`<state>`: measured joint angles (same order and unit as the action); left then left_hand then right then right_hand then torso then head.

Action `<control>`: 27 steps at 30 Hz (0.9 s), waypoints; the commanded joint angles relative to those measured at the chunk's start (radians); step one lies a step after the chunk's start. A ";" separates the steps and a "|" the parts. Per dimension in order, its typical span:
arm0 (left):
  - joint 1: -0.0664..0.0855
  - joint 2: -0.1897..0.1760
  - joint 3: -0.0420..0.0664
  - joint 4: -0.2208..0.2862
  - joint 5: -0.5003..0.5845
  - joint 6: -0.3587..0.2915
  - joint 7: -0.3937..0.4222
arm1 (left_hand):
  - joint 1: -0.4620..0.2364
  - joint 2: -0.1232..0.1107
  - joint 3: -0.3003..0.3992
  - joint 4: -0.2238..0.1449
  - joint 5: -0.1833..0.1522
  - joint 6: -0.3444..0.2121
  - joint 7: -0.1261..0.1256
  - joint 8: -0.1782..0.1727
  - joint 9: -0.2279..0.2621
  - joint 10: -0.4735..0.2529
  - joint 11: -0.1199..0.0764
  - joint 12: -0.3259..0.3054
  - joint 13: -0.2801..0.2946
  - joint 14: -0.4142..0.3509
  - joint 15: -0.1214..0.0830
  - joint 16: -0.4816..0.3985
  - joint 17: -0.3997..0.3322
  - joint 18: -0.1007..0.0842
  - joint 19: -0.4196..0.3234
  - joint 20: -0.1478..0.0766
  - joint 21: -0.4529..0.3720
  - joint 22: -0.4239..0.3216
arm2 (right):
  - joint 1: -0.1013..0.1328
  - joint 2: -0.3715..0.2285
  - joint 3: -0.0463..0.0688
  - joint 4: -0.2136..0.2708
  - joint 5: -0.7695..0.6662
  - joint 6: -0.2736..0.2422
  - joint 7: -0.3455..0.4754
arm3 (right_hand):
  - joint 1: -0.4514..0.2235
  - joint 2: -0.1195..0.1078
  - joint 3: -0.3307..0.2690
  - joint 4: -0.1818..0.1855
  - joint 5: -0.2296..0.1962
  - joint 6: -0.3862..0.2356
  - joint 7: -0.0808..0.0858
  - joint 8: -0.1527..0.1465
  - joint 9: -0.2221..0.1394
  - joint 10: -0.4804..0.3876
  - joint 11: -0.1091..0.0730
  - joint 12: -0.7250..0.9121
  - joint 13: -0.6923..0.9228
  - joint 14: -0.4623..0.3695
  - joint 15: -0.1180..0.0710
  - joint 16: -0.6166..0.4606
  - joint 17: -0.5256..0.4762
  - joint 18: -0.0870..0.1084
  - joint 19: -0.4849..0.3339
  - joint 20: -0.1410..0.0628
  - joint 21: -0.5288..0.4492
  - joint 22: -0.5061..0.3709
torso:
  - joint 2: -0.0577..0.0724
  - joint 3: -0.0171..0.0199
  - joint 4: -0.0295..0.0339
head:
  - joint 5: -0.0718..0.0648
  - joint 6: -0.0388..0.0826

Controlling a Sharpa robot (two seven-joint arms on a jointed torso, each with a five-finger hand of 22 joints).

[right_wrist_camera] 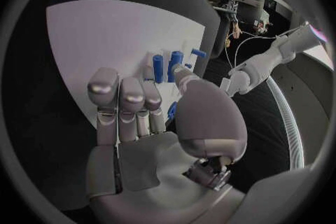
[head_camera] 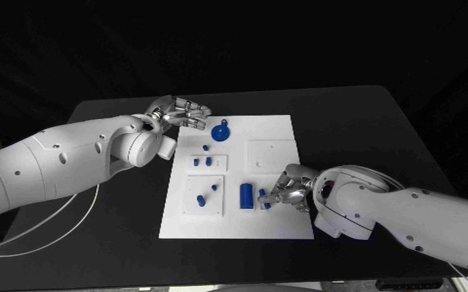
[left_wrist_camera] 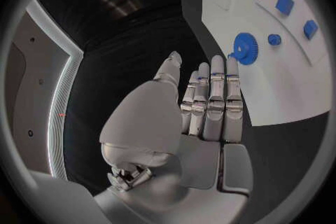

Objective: Assemble the parts on the task board

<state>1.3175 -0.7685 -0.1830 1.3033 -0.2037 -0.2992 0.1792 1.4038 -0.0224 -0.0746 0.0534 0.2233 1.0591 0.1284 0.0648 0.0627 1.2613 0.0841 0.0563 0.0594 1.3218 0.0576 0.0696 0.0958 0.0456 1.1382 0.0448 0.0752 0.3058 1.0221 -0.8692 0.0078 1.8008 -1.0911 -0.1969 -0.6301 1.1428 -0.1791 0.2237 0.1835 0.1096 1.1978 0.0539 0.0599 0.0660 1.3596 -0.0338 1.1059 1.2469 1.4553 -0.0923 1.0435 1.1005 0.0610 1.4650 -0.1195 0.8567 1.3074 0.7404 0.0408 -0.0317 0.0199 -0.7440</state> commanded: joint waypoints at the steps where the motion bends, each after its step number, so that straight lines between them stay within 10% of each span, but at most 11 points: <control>1: 0.001 0.001 0.001 0.002 -0.003 0.009 0.003 | -0.008 0.002 -0.002 0.004 -0.003 -0.008 0.000 -0.002 0.000 -0.005 0.000 0.003 0.002 -0.004 0.005 0.000 0.001 -0.009 0.004 0.000 0.006 -0.001 | 0.000 -0.002 0.001 0.004 -0.003 -0.002 0.009 | 0.005 0.010 0.000 -0.004 0.009 0.010 -0.001 0.004 0.001 0.006 -0.002 -0.001 0.000 0.002 -0.003 -0.002 0.001 0.005 0.060 0.003 0.002 0.104 | 0.000 -0.0001 0.0001 | 0.000 -0.001; 27: 0.001 0.000 0.000 0.002 -0.005 0.009 0.001 | -0.011 0.002 -0.002 0.008 -0.002 -0.008 0.000 -0.002 0.000 -0.006 0.000 0.003 0.002 -0.004 0.005 0.000 0.001 -0.009 0.004 0.000 0.006 -0.002 | 0.000 -0.008 0.003 0.027 0.016 0.055 0.017 | -0.018 0.056 0.012 -0.054 0.027 0.041 -0.012 0.003 0.001 0.015 -0.009 -0.003 -0.004 0.003 -0.007 -0.002 0.000 -0.002 0.060 -0.002 0.008 0.105 | 0.000 -0.0003 0.0001 | -0.003 -0.004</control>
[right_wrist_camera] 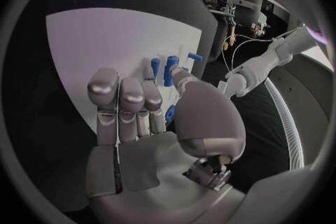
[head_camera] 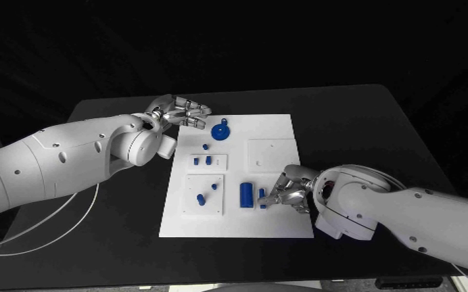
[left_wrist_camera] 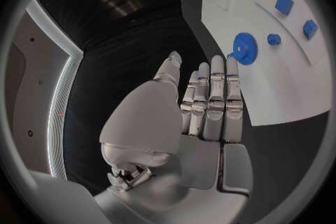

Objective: Assemble the parts on the task board

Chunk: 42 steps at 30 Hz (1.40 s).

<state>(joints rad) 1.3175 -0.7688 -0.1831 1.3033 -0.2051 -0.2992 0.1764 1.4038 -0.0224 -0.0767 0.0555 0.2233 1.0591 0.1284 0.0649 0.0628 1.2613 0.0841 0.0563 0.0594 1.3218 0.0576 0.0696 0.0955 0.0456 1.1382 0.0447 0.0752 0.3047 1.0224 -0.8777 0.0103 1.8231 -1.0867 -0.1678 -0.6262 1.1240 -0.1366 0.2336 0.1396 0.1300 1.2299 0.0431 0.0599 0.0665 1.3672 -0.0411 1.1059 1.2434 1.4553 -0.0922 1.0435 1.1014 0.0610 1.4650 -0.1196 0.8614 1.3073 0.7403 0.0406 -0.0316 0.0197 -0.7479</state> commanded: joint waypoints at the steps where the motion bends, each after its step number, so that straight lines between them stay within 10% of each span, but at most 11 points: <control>1: 0.001 0.001 0.000 0.002 -0.004 0.009 0.003 | -0.011 0.002 0.000 0.006 -0.002 -0.008 0.000 -0.002 0.000 -0.006 0.000 0.003 0.002 -0.004 0.005 0.000 0.002 -0.009 0.004 0.000 0.006 -0.001 | -0.001 0.001 0.000 0.004 0.012 0.025 0.012 | 0.001 0.015 0.003 -0.012 0.007 0.009 -0.001 0.003 0.000 0.007 -0.002 -0.004 -0.001 0.003 -0.007 -0.003 -0.001 -0.002 0.060 -0.002 0.003 0.105 | 0.000 -0.0002 0.0000 | -0.003 0.001; 19: 0.001 0.000 0.000 0.002 -0.005 0.010 0.001 | -0.008 0.002 0.001 0.008 -0.001 -0.008 0.000 -0.002 0.000 -0.006 0.000 0.003 0.002 -0.005 0.005 0.000 0.002 -0.008 0.004 0.000 0.006 -0.003 | -0.001 0.001 0.000 -0.011 -0.061 0.071 -0.017 | 0.041 0.029 0.031 -0.179 0.011 0.022 -0.007 0.003 0.000 0.007 -0.006 -0.004 0.000 0.003 -0.009 -0.002 0.000 -0.005 0.059 -0.003 0.005 0.106 | 0.000 0.0004 -0.0006 | -0.001 0.001; 35: 0.001 -0.001 0.000 0.004 -0.006 0.010 -0.001 | -0.006 0.002 0.001 0.008 -0.002 -0.008 0.000 -0.002 0.000 -0.006 0.000 0.003 0.002 -0.005 0.005 0.000 0.002 -0.009 0.004 0.000 0.006 -0.003 | -0.001 0.038 0.000 -0.050 -0.054 0.060 -0.022 | 0.009 0.009 0.029 -0.059 -0.012 0.025 -0.007 0.003 0.000 0.010 -0.006 -0.002 0.001 0.003 -0.008 0.001 0.000 -0.006 0.059 -0.003 0.008 0.106 | 0.000 -0.0003 0.0014 | -0.001 0.001; 42: 0.001 0.000 0.000 0.004 -0.006 0.010 -0.002 | -0.006 0.002 0.001 0.008 -0.002 -0.008 0.000 -0.002 0.000 -0.006 0.000 0.003 0.002 -0.005 0.005 0.000 0.002 -0.009 0.004 0.000 0.006 -0.003 | -0.001 0.047 0.000 -0.063 -0.054 0.079 -0.031 | 0.027 0.019 0.032 -0.075 0.012 0.026 -0.007 0.003 0.000 0.011 -0.007 -0.001 0.001 0.003 -0.009 0.002 0.000 -0.006 0.059 -0.003 0.009 0.106 | 0.000 -0.0003 -0.0001 | 0.001 -0.001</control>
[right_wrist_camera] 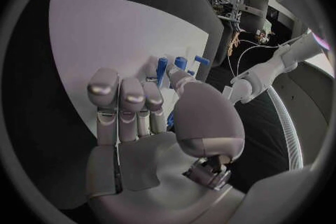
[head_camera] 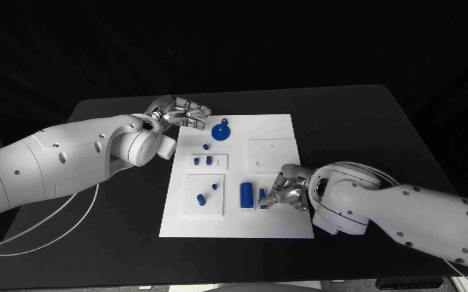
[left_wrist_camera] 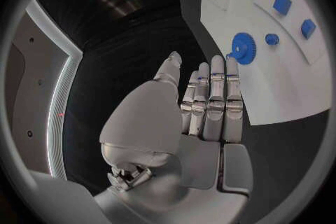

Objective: Assemble the parts on the task board

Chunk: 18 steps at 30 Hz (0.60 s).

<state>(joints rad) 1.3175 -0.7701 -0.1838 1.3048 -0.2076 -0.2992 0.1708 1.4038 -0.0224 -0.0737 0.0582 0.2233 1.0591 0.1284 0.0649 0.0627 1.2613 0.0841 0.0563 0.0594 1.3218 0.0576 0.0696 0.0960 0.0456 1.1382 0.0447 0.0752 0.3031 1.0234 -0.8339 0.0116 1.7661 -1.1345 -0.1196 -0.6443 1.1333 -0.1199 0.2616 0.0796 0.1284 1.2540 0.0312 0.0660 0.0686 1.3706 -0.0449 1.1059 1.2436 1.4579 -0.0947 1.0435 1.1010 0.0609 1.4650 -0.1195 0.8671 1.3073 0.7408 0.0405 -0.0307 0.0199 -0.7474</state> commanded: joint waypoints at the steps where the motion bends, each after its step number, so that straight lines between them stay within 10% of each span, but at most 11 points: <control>1: 0.001 0.002 0.000 0.003 -0.003 0.011 0.004 | -0.006 0.002 -0.002 0.005 -0.002 -0.008 0.000 -0.002 0.000 -0.006 0.000 0.003 0.002 -0.005 0.005 0.000 0.001 -0.009 0.004 0.000 0.006 -0.002 | -0.002 0.006 -0.002 -0.010 -0.011 0.041 -0.018 | 0.026 0.013 0.004 -0.051 0.027 0.001 0.004 -0.003 -0.002 0.007 -0.003 -0.002 0.001 0.001 -0.007 0.002 0.001 -0.007 0.059 -0.003 0.003 0.106 | 0.000 0.0002 -0.0010 | 0.001 -0.002; 9: 0.001 0.001 0.000 0.002 -0.004 0.011 0.003 | -0.006 0.002 -0.002 0.005 -0.002 -0.008 0.000 -0.002 0.000 -0.006 0.000 0.003 0.002 -0.005 0.005 0.000 0.001 -0.009 0.004 0.000 0.006 -0.002 | -0.004 0.015 -0.003 -0.020 -0.036 0.078 -0.032 | 0.019 0.040 0.003 -0.165 0.043 0.003 0.003 -0.003 -0.002 0.006 -0.004 -0.002 0.002 0.000 -0.006 0.000 -0.001 -0.008 0.058 -0.003 0.003 0.106 | 0.000 0.0006 -0.0010 | 0.001 -0.005; 18: 0.001 0.001 0.000 0.002 -0.006 0.011 0.003 | -0.004 0.002 -0.001 0.006 -0.001 -0.007 -0.001 -0.002 0.000 -0.005 0.000 0.003 0.002 -0.005 0.005 0.000 0.001 -0.009 0.005 0.000 0.006 -0.002 | -0.007 0.016 -0.004 -0.025 -0.058 0.052 -0.040 | -0.007 0.043 0.001 -0.155 0.036 0.002 0.002 -0.003 -0.002 0.006 -0.004 -0.003 0.001 0.001 -0.006 0.001 -0.001 -0.007 0.059 -0.003 0.003 0.106 | 0.000 -0.0001 -0.0017 | -0.001 -0.002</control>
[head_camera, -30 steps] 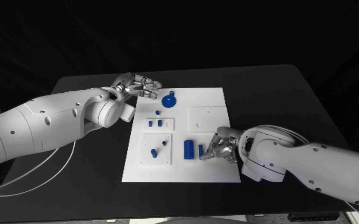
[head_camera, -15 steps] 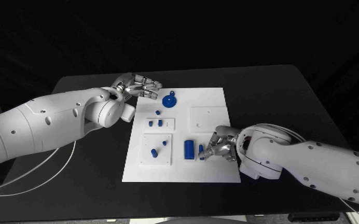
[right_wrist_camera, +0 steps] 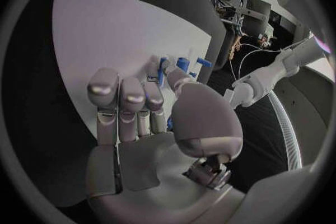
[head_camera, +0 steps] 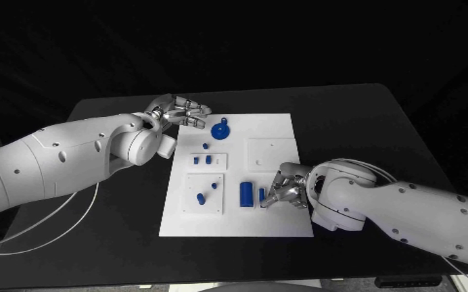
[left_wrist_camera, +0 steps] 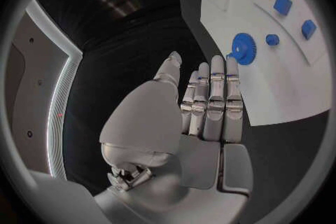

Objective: Assemble the parts on the task board

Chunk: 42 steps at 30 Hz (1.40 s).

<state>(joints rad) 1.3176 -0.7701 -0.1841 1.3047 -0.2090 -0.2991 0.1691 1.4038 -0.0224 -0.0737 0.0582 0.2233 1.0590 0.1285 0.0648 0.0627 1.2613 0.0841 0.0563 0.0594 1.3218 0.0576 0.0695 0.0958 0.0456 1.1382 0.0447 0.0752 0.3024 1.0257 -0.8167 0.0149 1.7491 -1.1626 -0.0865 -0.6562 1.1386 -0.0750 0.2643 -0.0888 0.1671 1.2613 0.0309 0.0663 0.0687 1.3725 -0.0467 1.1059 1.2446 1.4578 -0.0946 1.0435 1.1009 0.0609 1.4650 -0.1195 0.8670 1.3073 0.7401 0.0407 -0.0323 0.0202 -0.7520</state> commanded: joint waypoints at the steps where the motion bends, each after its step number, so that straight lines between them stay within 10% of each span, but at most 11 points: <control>1: 0.001 0.001 0.000 0.002 -0.004 0.011 0.005 | -0.004 0.002 -0.001 0.006 -0.001 -0.007 -0.001 -0.002 0.000 -0.005 0.000 0.003 0.002 -0.005 0.005 0.000 0.001 -0.009 0.005 0.000 0.006 -0.002 | -0.009 -0.001 -0.007 -0.008 -0.028 0.014 -0.026 | -0.014 -0.007 0.001 0.024 -0.006 -0.005 0.002 -0.003 -0.002 0.005 -0.002 -0.003 0.000 0.001 -0.006 0.000 -0.001 -0.007 0.059 -0.004 0.002 0.106 | 0.000 -0.0003 0.0002 | -0.002 0.003; 8: 0.001 0.002 0.000 0.002 -0.004 0.011 0.007 | -0.006 0.001 -0.002 0.007 -0.002 -0.008 0.000 -0.002 0.000 -0.005 0.000 0.003 0.002 -0.005 0.005 0.000 0.001 -0.009 0.005 0.000 0.006 -0.002 | -0.010 -0.019 -0.007 -0.018 -0.003 -0.021 0.061 | -0.045 -0.112 0.001 0.257 -0.096 -0.035 0.016 -0.003 -0.001 -0.010 0.008 -0.015 -0.007 -0.004 -0.002 -0.032 -0.026 0.000 0.056 0.000 -0.041 0.095 | -0.001 -0.0010 0.0012 | -0.004 0.017; 12: 0.001 0.003 0.000 -0.002 -0.002 0.004 0.015 | -0.006 0.001 -0.002 0.007 -0.002 -0.008 0.000 -0.002 0.000 -0.005 0.000 0.003 0.002 -0.005 0.005 0.000 0.001 -0.009 0.005 0.000 0.006 -0.002 | -0.009 -0.037 0.007 -0.032 0.046 -0.055 0.136 | 0.004 -0.117 -0.204 0.365 -0.032 -0.060 0.022 -0.002 0.000 -0.023 0.012 -0.032 -0.018 -0.006 0.000 -0.050 -0.035 0.003 0.055 0.003 -0.069 0.090 | -0.002 -0.0010 -0.0013 | -0.002 0.038; 14: 0.001 0.005 0.000 -0.007 0.004 -0.003 0.023 | -0.006 0.002 -0.002 0.007 -0.001 -0.007 -0.001 -0.002 0.000 -0.005 0.000 0.003 0.002 -0.005 0.005 0.000 0.001 -0.008 0.005 0.000 0.006 -0.002 | -0.007 -0.040 0.019 -0.051 0.084 -0.076 0.183 | 0.012 -0.044 -0.385 0.323 0.072 -0.086 0.028 -0.003 0.001 -0.024 0.017 -0.031 -0.019 -0.004 0.001 -0.052 -0.032 0.004 0.056 0.006 -0.071 0.092 | -0.004 -0.0022 -0.0028 | -0.003 0.057; 18: 0.001 0.014 0.000 -0.023 0.027 -0.021 0.047 | 0.000 0.008 0.003 0.005 0.002 0.005 -0.005 -0.001 0.000 0.005 -0.005 0.003 0.001 0.001 0.002 0.001 0.002 -0.009 0.006 -0.002 0.007 -0.002 | 0.000 -0.039 0.048 -0.109 0.200 -0.107 0.304 | 0.010 -0.032 -0.402 0.296 0.065 -0.091 0.031 -0.002 0.001 -0.028 0.018 -0.033 -0.023 -0.005 0.004 -0.053 -0.029 0.005 0.056 0.007 -0.073 0.095 | -0.007 -0.0041 -0.0043 | -0.003 0.082; 23: 0.001 0.027 0.001 -0.050 0.061 -0.039 0.082 | 0.005 0.014 0.008 0.003 0.003 0.018 -0.009 -0.002 0.000 0.011 -0.008 0.002 0.001 0.002 0.001 -0.001 0.002 -0.012 0.004 -0.004 0.007 -0.002 | 0.018 -0.016 0.091 -0.231 0.352 -0.123 0.512 | 0.007 0.038 -0.434 0.189 0.065 -0.074 0.027 -0.002 0.006 -0.035 0.016 -0.047 -0.037 -0.007 0.004 -0.075 -0.042 0.006 0.053 0.007 -0.096 0.091 | -0.019 -0.0083 -0.0114 | 0.001 0.124; 28: 0.002 0.032 0.001 -0.072 0.087 -0.038 0.108 | 0.011 0.020 0.013 0.000 0.001 0.031 -0.012 -0.002 0.000 0.004 -0.007 0.002 0.001 -0.013 0.006 -0.004 -0.004 -0.014 -0.004 -0.001 0.004 -0.002 | 0.044 0.020 0.112 -0.360 0.462 -0.142 0.656 | 0.028 0.079 -0.455 0.123 0.086 -0.075 0.026 -0.002 0.020 -0.085 0.018 -0.169 -0.135 -0.038 0.008 -0.162 -0.111 0.009 0.031 0.010 -0.231 0.056 | -0.029 -0.0066 -0.0156 | 0.009 0.158; 34: 0.007 0.058 0.005 -0.120 0.127 -0.024 0.137 | 0.023 0.025 0.022 -0.015 0.002 0.030 -0.018 -0.003 0.000 -0.057 0.008 0.002 0.000 -0.072 0.022 -0.008 -0.021 -0.008 -0.026 0.014 -0.002 -0.003 | 0.062 0.100 0.141 -0.551 0.592 -0.159 0.779 | 0.070 0.126 -0.440 0.051 0.075 -0.112 0.047 -0.001 0.009 -0.175 0.041 -0.486 -0.479 -0.116 0.039 -0.413 -0.310 0.029 -0.045 0.045 -0.721 -0.224 | -0.041 0.0003 -0.0180 | 0.013 0.190; 39: 0.009 0.099 0.006 -0.187 0.161 0.002 0.162 | 0.031 0.035 0.040 -0.039 0.011 0.019 -0.025 -0.003 -0.001 -0.109 0.012 0.001 -0.001 -0.136 0.031 -0.008 -0.029 -0.007 -0.088 0.039 -0.009 -0.015 | 0.066 0.186 0.173 -0.718 0.652 -0.132 0.846 | 0.075 0.151 -0.420 0.013 0.049 -0.166 0.069 -0.004 -0.003 -0.142 0.063 -0.664 -0.748 -0.110 0.062 -0.584 -0.430 0.027 -0.066 0.072 -0.791 -0.471 | -0.046 0.0047 -0.0210 | 0.021 0.222; 42: 0.009 0.122 0.007 -0.226 0.177 0.021 0.183 | 0.022 0.037 0.052 -0.055 0.014 0.013 -0.030 -0.003 -0.001 -0.126 0.010 0.001 -0.002 -0.168 0.035 -0.009 -0.031 0.000 -0.118 0.055 -0.006 -0.026 | 0.065 0.225 0.194 -0.788 0.707 -0.101 0.878 | 0.078 0.173 -0.409 0.007 0.046 -0.217 0.087 -0.004 -0.007 -0.239 0.117 -0.863 -0.928 -0.262 0.135 -0.782 -0.555 0.006 -0.275 0.133 -0.796 -0.636 | -0.042 0.0076 -0.0183 | 0.019 0.247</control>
<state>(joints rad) 1.3247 -0.6554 -0.1778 1.0921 -0.0839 -0.3148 0.2930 1.4289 0.0080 -0.0203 0.0090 0.2311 1.0712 0.1010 0.0649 0.0628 1.1368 0.0961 0.0563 0.0589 1.1551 0.0930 0.0655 0.0658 0.0456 1.0244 0.1000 0.0712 0.2772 1.0913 -0.6017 0.2063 0.9825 -0.5610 -0.2255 0.1201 1.2179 0.0913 -0.1468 -0.0806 0.2166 1.0532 0.1153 0.0635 0.0625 1.1508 0.0631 0.2716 0.3405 1.2195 0.0299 0.2892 0.5623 0.0828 1.2179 0.0059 0.0692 0.6921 0.6975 0.0445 -0.0517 0.0394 -0.5248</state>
